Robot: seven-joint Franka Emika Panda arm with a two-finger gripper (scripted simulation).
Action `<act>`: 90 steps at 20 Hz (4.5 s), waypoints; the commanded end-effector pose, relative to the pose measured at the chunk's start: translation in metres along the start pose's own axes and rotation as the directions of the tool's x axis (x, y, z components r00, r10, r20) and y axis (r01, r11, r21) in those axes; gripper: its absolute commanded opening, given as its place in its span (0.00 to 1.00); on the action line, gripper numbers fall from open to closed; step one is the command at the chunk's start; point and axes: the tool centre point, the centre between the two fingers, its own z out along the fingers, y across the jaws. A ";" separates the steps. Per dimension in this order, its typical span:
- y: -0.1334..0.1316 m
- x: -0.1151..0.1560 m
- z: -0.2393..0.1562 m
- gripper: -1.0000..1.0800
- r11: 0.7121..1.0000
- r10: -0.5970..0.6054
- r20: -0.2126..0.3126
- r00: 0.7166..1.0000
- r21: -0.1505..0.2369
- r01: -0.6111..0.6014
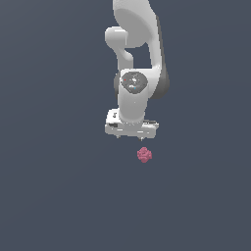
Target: Pick up the object and move it to a goal position.
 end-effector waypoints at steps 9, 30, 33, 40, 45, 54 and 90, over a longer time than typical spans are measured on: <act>-0.022 0.008 0.012 0.96 0.970 0.242 -0.009 0.970 0.011 -0.242; -0.068 0.020 0.036 0.96 0.736 0.676 -0.016 0.736 0.040 -0.675; -0.073 0.021 0.039 0.96 0.702 0.712 -0.016 0.702 0.043 -0.711; -0.080 0.022 0.042 0.96 0.647 0.762 -0.015 0.648 0.048 -0.761; -0.081 0.023 0.043 0.96 0.636 0.772 -0.015 0.636 0.049 -0.770; -0.082 0.023 0.068 0.96 0.637 0.770 -0.015 0.637 0.049 -0.769; -0.048 0.012 0.033 0.00 0.635 0.772 -0.014 0.635 0.050 -0.771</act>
